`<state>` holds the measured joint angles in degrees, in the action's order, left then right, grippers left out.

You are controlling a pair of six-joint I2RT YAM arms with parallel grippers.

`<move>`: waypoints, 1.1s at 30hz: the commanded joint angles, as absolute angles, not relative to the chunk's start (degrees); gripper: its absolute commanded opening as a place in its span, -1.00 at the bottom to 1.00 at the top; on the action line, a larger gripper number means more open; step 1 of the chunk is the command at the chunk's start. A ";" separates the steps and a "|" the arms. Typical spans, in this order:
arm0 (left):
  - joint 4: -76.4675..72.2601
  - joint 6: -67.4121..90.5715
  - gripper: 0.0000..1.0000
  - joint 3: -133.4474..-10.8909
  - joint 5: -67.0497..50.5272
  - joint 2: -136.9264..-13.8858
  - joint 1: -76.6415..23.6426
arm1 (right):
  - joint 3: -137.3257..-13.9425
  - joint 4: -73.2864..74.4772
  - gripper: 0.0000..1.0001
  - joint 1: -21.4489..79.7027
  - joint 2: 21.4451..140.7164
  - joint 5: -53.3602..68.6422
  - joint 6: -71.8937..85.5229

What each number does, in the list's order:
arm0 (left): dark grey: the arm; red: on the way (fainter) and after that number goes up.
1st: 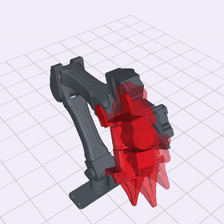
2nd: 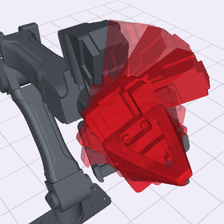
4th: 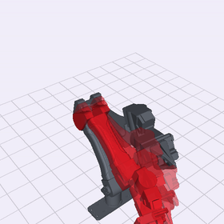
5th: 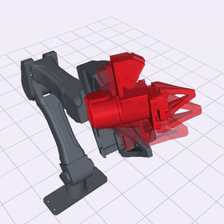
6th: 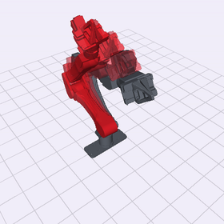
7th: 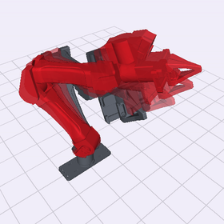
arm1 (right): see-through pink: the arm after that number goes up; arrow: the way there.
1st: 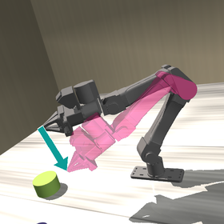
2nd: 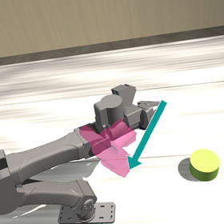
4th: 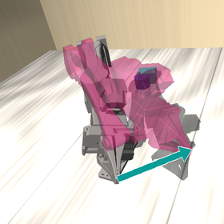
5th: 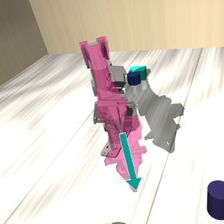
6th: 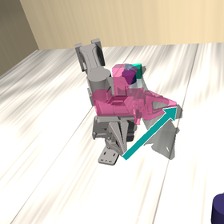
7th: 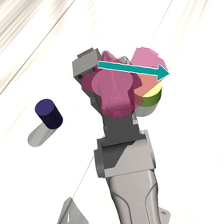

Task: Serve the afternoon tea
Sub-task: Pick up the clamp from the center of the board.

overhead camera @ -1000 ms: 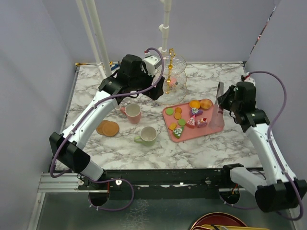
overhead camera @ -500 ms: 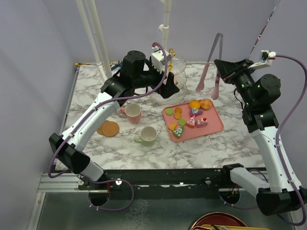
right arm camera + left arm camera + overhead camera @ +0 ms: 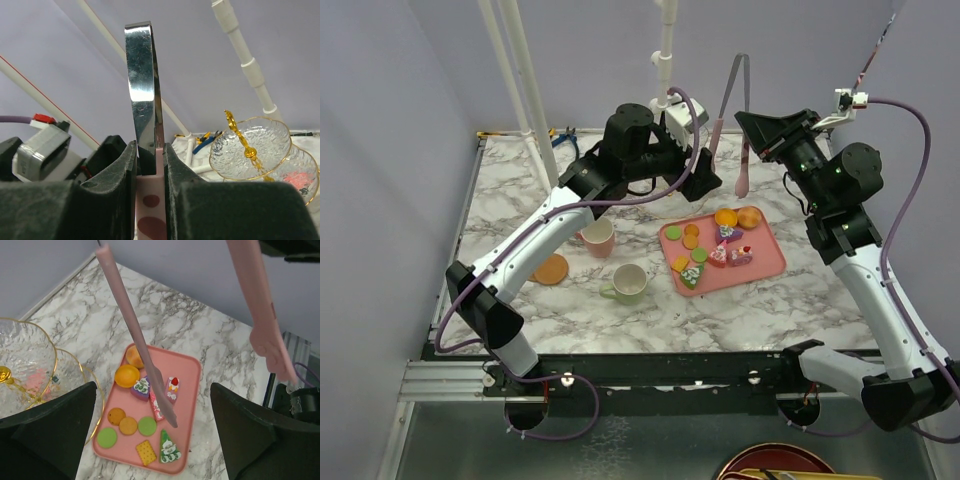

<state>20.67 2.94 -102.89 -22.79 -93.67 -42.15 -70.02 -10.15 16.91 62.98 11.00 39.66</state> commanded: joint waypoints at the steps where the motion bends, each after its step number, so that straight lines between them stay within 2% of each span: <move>1: 19.43 1.82 0.85 -100.95 -20.78 -93.37 -42.56 | -70.96 -14.38 -0.77 17.55 62.44 9.32 41.25; 6: 19.25 2.58 0.63 -101.91 -20.47 -94.44 -42.63 | -69.32 -15.96 -0.77 18.13 62.37 9.32 42.67; 11: 18.56 2.76 0.15 -103.35 -19.90 -95.65 -42.56 | -68.66 -16.40 -0.76 18.61 62.75 9.65 42.98; 14: 17.98 2.89 -0.16 -103.30 -19.99 -95.74 -42.56 | -68.67 -16.16 -0.74 18.68 62.83 9.97 43.21; 19: 18.02 2.20 -0.99 -103.50 -19.84 -95.76 -42.49 | -67.86 -16.38 -0.65 18.74 62.68 11.05 43.85; 20: 17.95 2.08 -1.00 -103.52 -19.72 -95.65 -42.38 | -67.59 -16.49 -0.60 18.72 62.54 11.83 43.67; 22: 18.01 1.98 -1.00 -103.23 -19.77 -95.26 -41.97 | -67.15 -16.43 -0.42 18.73 62.33 13.49 42.71; 23: 18.00 2.09 -1.00 -102.83 -20.03 -94.95 -41.70 | -67.13 -15.82 -0.27 18.73 62.18 14.87 42.04; 24: 17.97 2.11 -1.00 -102.45 -20.30 -94.66 -41.42 | -67.31 -14.95 -0.01 18.72 62.07 16.56 40.57; 26: 17.95 1.97 -1.00 -101.46 -22.17 -94.13 -40.87 | -68.81 -11.55 0.36 18.64 62.30 21.27 35.63; 30: 17.78 1.97 -1.00 -99.10 -29.29 -92.66 -38.93 | -75.92 1.70 0.88 18.19 63.67 34.02 22.63; 31: 17.56 2.26 -1.00 -98.52 -32.18 -92.38 -38.29 | -77.36 4.67 0.98 17.82 63.81 37.27 19.96; 33: 17.39 2.64 -1.00 -97.47 -37.07 -91.85 -37.13 | -78.87 8.59 1.00 16.53 63.54 42.49 16.17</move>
